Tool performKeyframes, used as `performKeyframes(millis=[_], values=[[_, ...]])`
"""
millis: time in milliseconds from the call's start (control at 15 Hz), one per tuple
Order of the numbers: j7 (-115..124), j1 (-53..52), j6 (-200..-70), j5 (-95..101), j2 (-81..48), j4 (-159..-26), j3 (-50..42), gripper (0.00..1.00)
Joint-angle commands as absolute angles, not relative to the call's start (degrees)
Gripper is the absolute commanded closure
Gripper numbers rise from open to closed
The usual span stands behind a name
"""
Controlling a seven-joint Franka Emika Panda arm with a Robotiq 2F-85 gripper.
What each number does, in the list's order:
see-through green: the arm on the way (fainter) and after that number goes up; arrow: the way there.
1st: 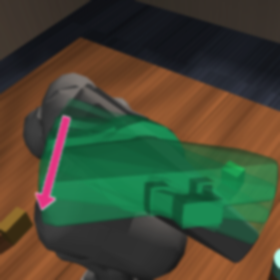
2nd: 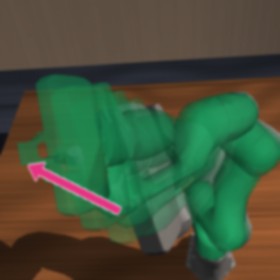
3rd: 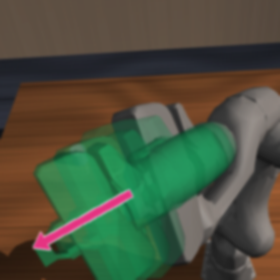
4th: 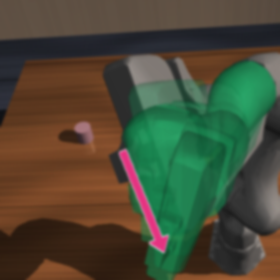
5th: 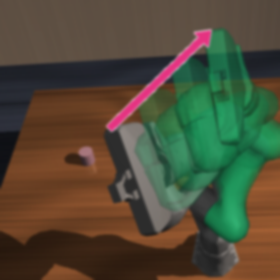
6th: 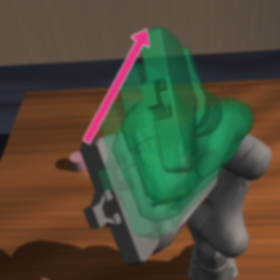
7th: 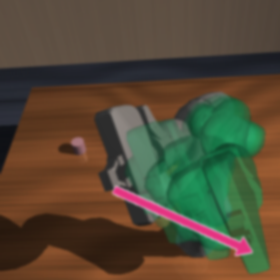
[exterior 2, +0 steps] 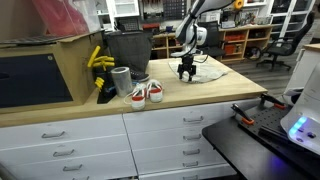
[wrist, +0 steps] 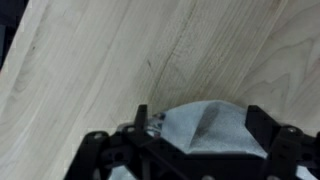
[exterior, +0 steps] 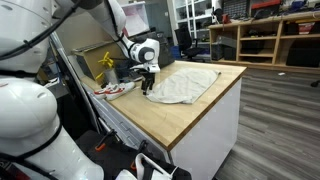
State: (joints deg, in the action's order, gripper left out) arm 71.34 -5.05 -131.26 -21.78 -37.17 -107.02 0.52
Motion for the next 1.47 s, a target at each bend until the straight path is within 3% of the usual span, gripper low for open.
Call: performKeyframes(millis=[0,800,1400], values=[[74.5,-4.6,-126.3,-23.3,-36.0,-104.4,0.7,0.00],[77.7,-4.5,-117.2,-21.4,-36.0,-101.0,-0.4,0.00],[77.7,-4.8,-117.6,-20.5,-39.6,-100.2,-1.7,0.00]])
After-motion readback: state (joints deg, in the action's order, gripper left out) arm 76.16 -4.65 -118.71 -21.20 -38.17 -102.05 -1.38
